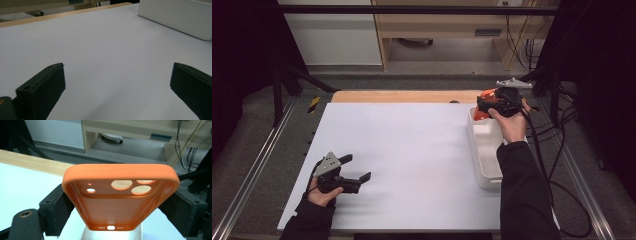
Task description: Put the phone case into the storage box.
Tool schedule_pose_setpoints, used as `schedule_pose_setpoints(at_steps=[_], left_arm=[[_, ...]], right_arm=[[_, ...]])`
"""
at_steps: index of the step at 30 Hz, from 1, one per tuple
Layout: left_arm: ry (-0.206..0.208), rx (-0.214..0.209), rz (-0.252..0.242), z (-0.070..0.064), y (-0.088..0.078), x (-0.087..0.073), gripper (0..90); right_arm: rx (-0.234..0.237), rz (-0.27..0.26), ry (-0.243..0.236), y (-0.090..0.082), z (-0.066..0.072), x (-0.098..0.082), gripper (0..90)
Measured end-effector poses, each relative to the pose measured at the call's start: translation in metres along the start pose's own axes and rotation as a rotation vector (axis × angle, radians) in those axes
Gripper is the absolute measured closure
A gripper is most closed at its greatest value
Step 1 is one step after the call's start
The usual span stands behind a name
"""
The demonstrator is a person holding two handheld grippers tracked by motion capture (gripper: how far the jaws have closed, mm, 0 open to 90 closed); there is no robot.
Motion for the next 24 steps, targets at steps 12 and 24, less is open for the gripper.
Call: schedule_pose_setpoints(at_steps=[12,24], left_arm=[[0.004,-0.003,0.006,-0.001,0.001,-0.001,0.0],[0.008,-0.006,0.008,-0.001,0.002,-0.001,0.0]], right_arm=[[-0.043,0.044,0.041,0.027,-0.01,-0.014,16.1],[-0.066,0.082,0.073,0.047,-0.014,-0.027,16.0]])
Point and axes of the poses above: each handheld gripper's, and its own axes: y roughly forward along the jaws, x roughly out of its top, z roughly to its left, the point moved 8 cm from there along y, roughly forward along the jaws, and after that the axes turned 11 degrees about y, right-handed, at the moved point
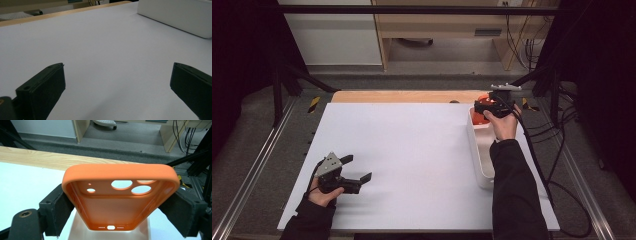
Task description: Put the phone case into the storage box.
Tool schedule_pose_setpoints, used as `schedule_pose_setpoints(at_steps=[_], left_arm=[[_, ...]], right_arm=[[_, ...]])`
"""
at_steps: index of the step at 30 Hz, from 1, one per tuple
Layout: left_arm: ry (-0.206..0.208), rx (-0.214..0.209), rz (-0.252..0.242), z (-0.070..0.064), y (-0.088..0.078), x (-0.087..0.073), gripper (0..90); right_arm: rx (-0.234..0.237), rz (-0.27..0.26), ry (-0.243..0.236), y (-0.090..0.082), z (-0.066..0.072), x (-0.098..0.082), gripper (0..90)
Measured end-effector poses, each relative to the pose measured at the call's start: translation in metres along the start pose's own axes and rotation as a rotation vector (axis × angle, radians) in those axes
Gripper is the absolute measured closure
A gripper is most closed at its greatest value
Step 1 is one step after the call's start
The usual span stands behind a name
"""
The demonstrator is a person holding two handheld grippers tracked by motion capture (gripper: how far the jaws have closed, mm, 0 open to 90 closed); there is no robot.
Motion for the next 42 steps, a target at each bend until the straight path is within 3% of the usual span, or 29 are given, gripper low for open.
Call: schedule_pose_setpoints(at_steps=[25,42], left_arm=[[0.006,-0.003,0.011,-0.001,0.002,-0.002,0.0],[0.008,-0.005,0.014,-0.001,0.002,-0.002,0.0]], right_arm=[[-0.025,0.041,0.023,0.027,-0.003,-0.015,15.9],[-0.021,0.031,0.036,0.03,-0.003,-0.016,12.0]])
Point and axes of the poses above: each handheld gripper's, and its own axes: y roughly forward along the jaws, x roughly out of its top, z roughly to its left, the point moved 8 cm from there along y, roughly forward along the jaws, and after that the axes turned 11 degrees about y, right-handed, at the moved point
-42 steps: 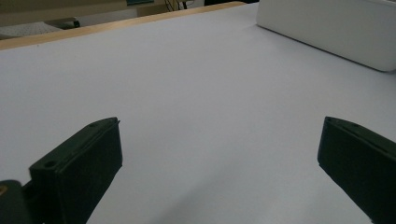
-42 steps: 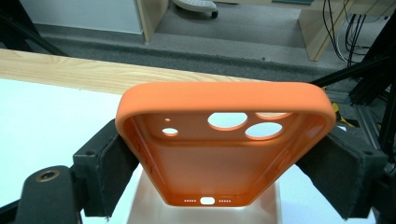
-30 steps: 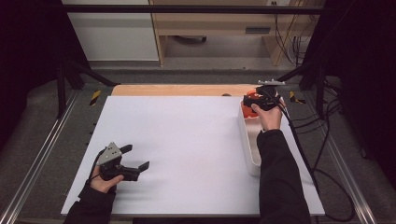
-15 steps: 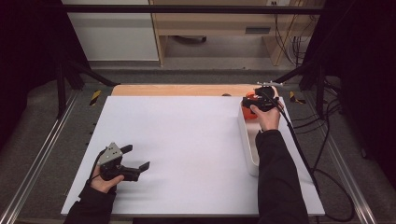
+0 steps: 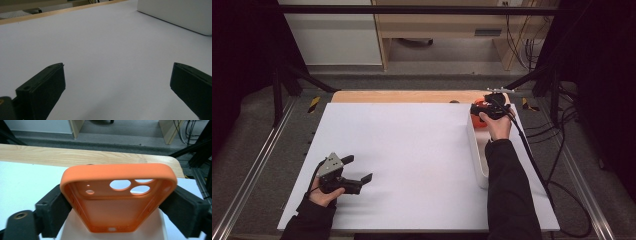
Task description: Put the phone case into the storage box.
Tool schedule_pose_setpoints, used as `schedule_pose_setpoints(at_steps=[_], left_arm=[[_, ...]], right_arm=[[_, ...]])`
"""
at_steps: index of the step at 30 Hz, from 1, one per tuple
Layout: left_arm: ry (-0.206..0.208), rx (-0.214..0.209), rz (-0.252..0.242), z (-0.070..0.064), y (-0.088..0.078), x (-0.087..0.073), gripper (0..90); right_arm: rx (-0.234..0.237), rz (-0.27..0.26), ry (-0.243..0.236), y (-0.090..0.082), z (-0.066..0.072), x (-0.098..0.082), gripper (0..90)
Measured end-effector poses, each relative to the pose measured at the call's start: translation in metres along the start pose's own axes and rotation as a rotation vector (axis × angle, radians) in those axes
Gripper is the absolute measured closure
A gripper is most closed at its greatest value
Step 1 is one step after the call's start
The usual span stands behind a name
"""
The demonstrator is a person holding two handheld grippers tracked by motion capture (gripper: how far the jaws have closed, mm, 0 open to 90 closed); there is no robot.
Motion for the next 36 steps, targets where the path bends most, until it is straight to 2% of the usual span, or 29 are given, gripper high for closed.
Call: schedule_pose_setpoints(at_steps=[4,9,14,20,24,31,32,33,34,35,36], left_arm=[[0.001,-0.001,0.001,0.0,0.0,0.0,0.0],[-0.001,0.0,0.001,0.0,0.0,0.0,0.0],[0.0,0.0,0.001,0.0,0.0,0.0,0.0],[-0.002,0.002,-0.001,0.0,0.0,0.0,0.0],[-0.004,0.003,-0.005,0.0,-0.001,0.001,0.0],[-0.005,0.005,-0.01,0.0,-0.002,0.002,0.0],[-0.005,0.005,-0.01,0.0,-0.002,0.002,0.0],[-0.005,0.005,-0.01,0.0,-0.002,0.002,0.0],[-0.005,0.005,-0.01,0.0,-0.002,0.002,0.0],[-0.007,0.004,-0.014,0.0,-0.002,0.003,0.0],[-0.007,0.004,-0.014,0.0,-0.002,0.003,0.0]], right_arm=[[0.009,-0.009,-0.01,-0.001,0.001,0.001,5.1],[0.033,-0.041,-0.011,-0.005,0.002,0.006,2.0],[0.044,-0.044,-0.017,-0.008,0.002,0.008,1.5],[0.082,-0.062,-0.026,-0.021,0.005,0.012,1.4],[0.141,-0.072,-0.051,-0.038,0.014,0.01,1.7],[0.309,-0.121,-0.079,-0.077,0.035,0.009,1.2],[0.309,-0.121,-0.079,-0.077,0.035,0.009,1.2],[0.339,-0.134,-0.097,-0.088,0.039,0.008,1.2],[0.339,-0.134,-0.097,-0.088,0.039,0.008,1.2],[0.364,-0.146,-0.115,-0.098,0.043,0.006,1.1],[0.364,-0.146,-0.115,-0.098,0.043,0.006,1.1]])
Point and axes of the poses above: each handheld gripper's, and its own axes: y roughly forward along the jaws, x roughly out of its top, z roughly to its left, the point moved 8 cm from there along y, roughly forward along the jaws, and after that the axes turned 11 degrees about y, right-handed, at the moved point
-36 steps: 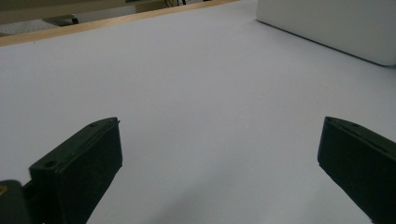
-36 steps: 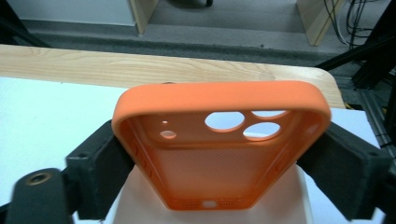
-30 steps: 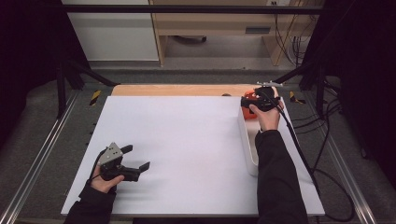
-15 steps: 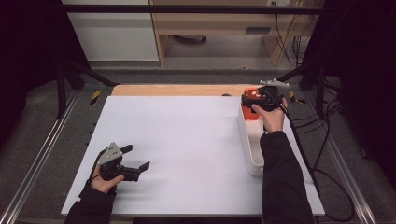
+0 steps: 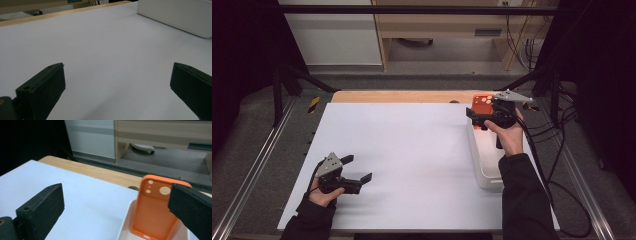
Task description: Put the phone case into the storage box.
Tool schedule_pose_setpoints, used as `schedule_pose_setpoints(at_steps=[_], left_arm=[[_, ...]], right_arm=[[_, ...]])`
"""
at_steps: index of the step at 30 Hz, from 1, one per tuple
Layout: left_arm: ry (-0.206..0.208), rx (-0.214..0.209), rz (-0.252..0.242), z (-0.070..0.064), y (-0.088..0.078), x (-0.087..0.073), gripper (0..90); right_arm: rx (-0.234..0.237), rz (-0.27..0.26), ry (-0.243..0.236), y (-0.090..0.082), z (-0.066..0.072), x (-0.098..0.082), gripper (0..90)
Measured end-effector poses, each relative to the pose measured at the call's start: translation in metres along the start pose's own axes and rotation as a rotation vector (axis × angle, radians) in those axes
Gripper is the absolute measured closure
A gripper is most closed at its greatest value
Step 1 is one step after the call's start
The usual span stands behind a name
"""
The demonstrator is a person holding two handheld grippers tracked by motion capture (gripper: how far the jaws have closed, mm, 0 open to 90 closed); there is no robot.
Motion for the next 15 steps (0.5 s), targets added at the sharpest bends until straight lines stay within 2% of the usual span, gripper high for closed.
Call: schedule_pose_setpoints(at_steps=[1,7,9,10,11,14,15], left_arm=[[0.001,0.001,-0.002,0.0,0.0,0.001,0.0],[0.001,-0.001,-0.005,-0.001,-0.001,0.001,0.0],[0.001,0.0,-0.006,-0.001,-0.001,0.001,0.0],[0.001,0.0,-0.006,-0.001,-0.001,0.001,0.0],[0.001,0.0,-0.007,-0.001,-0.001,0.002,0.0],[0.001,0.0,-0.008,-0.001,-0.001,0.002,0.0],[0.001,-0.001,-0.009,-0.001,-0.001,0.002,0.0]], right_arm=[[0.03,-0.014,-0.02,-0.01,0.008,-0.001,1.0],[0.081,-0.029,-0.076,-0.028,0.019,-0.006,0.5],[0.119,-0.037,-0.107,-0.039,0.027,-0.014,0.4],[0.119,-0.037,-0.107,-0.039,0.027,-0.014,0.4],[0.142,-0.046,-0.117,-0.045,0.03,-0.019,0.5],[0.161,-0.052,-0.12,-0.051,0.032,-0.024,0.5],[0.181,-0.064,-0.122,-0.057,0.034,-0.029,0.6]])
Point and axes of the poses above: each handheld gripper's, and its own axes: y roughly forward along the jaws, x roughly out of its top, z roughly to its left, the point moved 8 cm from there along y, roughly forward along the jaws, and after that the axes turned 11 degrees about y, right-handed, at the moved point
